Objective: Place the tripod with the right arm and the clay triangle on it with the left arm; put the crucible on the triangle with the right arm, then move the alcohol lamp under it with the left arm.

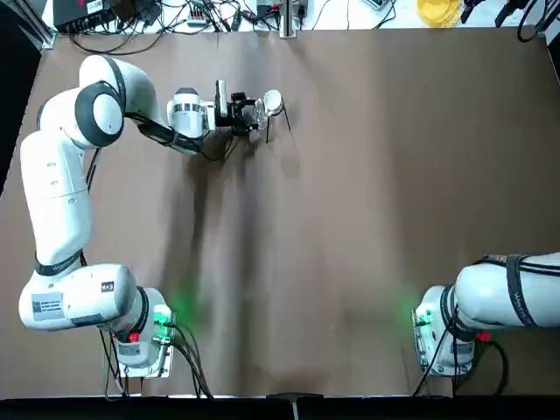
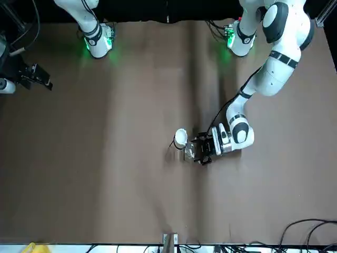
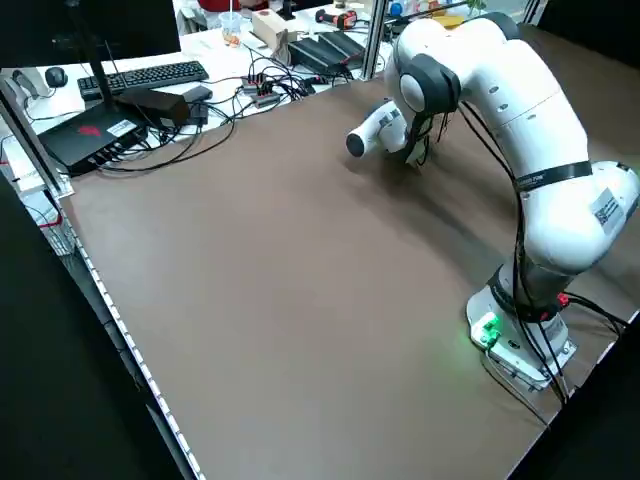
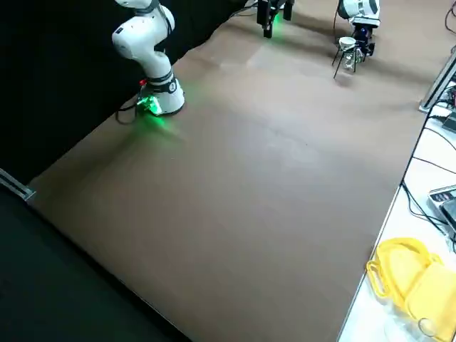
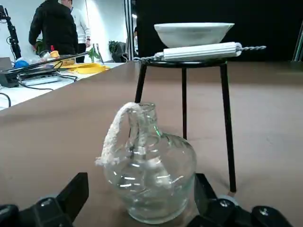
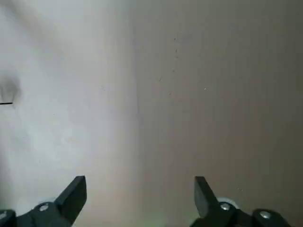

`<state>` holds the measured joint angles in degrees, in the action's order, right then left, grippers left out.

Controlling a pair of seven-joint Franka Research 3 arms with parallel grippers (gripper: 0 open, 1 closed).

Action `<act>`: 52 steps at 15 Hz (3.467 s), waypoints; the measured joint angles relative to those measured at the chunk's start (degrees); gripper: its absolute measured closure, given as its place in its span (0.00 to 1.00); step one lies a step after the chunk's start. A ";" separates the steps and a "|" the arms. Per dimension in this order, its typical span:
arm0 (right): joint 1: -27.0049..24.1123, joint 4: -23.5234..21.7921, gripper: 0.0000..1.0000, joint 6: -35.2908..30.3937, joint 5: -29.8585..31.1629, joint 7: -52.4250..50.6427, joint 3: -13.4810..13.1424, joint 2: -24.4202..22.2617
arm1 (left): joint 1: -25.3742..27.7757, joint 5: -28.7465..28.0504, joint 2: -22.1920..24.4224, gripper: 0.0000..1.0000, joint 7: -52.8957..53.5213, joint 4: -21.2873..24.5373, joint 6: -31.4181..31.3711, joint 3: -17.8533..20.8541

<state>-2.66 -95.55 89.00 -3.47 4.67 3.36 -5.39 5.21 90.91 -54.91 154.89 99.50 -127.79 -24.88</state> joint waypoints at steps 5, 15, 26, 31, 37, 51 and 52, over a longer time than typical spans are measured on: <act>0.00 0.00 0.00 0.00 0.00 0.00 0.00 0.00 | 1.05 -1.60 0.02 0.02 0.00 0.49 0.00 0.03; 0.01 0.00 0.00 0.00 0.00 0.00 0.00 0.00 | 3.05 -4.01 0.82 0.30 -0.23 0.93 0.96 0.03; 0.01 -0.05 0.00 0.00 0.00 0.00 0.00 0.07 | 2.52 -5.96 0.85 0.53 -6.71 0.57 2.89 0.02; 0.01 -0.05 0.00 0.00 0.00 0.00 0.00 0.07 | 0.77 -5.96 0.85 0.52 -7.17 0.21 2.89 0.00; 0.01 -0.09 0.00 0.00 0.00 0.00 0.00 0.26 | -1.08 -5.93 0.81 0.52 -7.58 0.17 2.89 -0.02; 0.88 0.00 0.00 1.37 -0.14 0.10 0.40 0.67 | 2.88 -12.85 6.49 0.00 -21.65 -0.58 2.86 3.00; 0.89 -0.01 0.00 1.50 -0.15 0.10 0.41 0.81 | 3.51 -16.47 8.13 0.00 -26.48 -0.80 2.87 3.36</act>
<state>-1.78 -95.56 90.50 -3.61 4.77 3.77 -4.58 8.73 74.44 -46.78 128.41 98.70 -124.92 -21.52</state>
